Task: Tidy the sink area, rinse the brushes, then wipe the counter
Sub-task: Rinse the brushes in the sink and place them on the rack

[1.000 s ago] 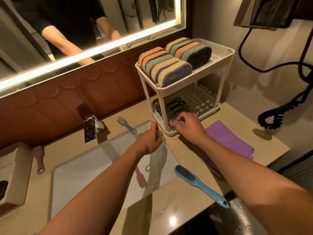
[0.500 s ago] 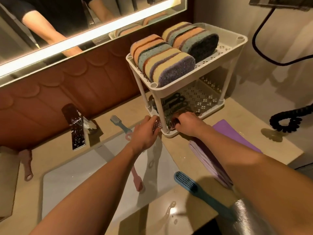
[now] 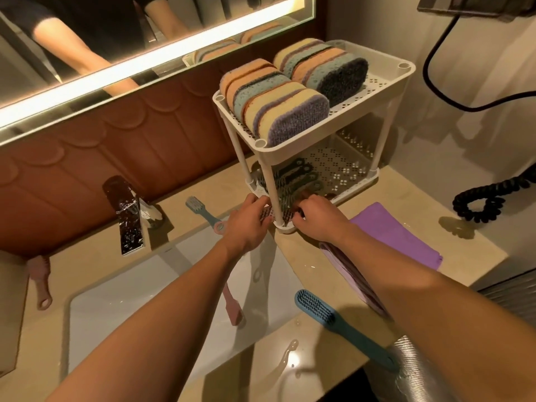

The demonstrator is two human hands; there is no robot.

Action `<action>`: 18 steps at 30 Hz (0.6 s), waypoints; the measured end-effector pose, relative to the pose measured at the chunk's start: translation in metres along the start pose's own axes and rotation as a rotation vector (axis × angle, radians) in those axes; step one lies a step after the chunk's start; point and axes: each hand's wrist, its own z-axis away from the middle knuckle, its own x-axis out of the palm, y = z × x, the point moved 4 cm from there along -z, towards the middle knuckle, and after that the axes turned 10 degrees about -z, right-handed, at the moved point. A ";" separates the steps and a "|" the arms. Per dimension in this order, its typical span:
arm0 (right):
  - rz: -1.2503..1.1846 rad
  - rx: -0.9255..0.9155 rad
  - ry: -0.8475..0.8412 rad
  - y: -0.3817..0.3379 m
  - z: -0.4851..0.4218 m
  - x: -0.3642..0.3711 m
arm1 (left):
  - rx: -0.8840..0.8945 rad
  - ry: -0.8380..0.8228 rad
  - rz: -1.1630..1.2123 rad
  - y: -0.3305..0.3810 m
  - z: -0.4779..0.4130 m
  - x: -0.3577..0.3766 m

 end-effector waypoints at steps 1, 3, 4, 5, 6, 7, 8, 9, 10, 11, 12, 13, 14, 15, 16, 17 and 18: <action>-0.014 0.005 -0.005 0.000 0.000 0.001 | -0.001 -0.004 0.005 0.000 0.000 -0.001; -0.022 0.009 -0.023 -0.001 0.002 0.002 | -0.020 -0.020 0.020 0.000 -0.001 0.000; -0.018 0.010 -0.029 -0.001 0.003 0.002 | -0.024 -0.029 0.018 0.000 -0.002 0.001; -0.014 0.012 -0.030 -0.001 0.003 0.003 | -0.020 -0.034 0.008 0.001 -0.002 0.001; -0.010 0.017 -0.032 0.000 0.003 0.003 | -0.014 -0.039 0.000 0.002 -0.001 0.002; -0.013 0.022 -0.031 0.000 0.003 0.003 | -0.011 -0.041 -0.002 0.003 -0.002 0.002; -0.021 0.029 -0.035 0.000 0.002 0.002 | -0.012 -0.044 0.003 0.003 -0.003 0.001; -0.034 0.036 -0.042 -0.001 0.002 0.003 | -0.013 -0.046 0.012 0.003 -0.003 0.001; -0.042 0.047 -0.052 0.000 0.002 0.001 | -0.011 -0.044 0.023 0.004 -0.005 0.000; -0.054 0.055 -0.061 -0.001 0.001 0.002 | -0.009 -0.044 0.029 0.004 -0.007 -0.001; -0.060 0.065 -0.066 -0.001 0.001 0.003 | -0.006 -0.045 0.035 0.004 -0.008 -0.002; -0.053 0.067 -0.063 -0.001 0.000 0.003 | -0.002 -0.042 0.043 0.005 -0.009 -0.003; -0.045 0.069 -0.061 -0.002 0.000 0.003 | 0.000 -0.041 0.049 0.005 -0.009 -0.003; -0.042 0.070 -0.056 -0.002 0.000 0.003 | 0.001 -0.040 0.053 0.006 -0.010 -0.003; -0.047 0.074 -0.053 -0.002 -0.001 0.004 | 0.005 -0.041 0.055 0.006 -0.010 -0.003; -0.054 0.076 -0.053 -0.002 -0.001 0.005 | 0.011 -0.042 0.054 0.006 -0.010 -0.004; -0.060 0.078 -0.061 -0.002 -0.001 0.005 | 0.014 -0.045 0.056 0.005 -0.011 -0.003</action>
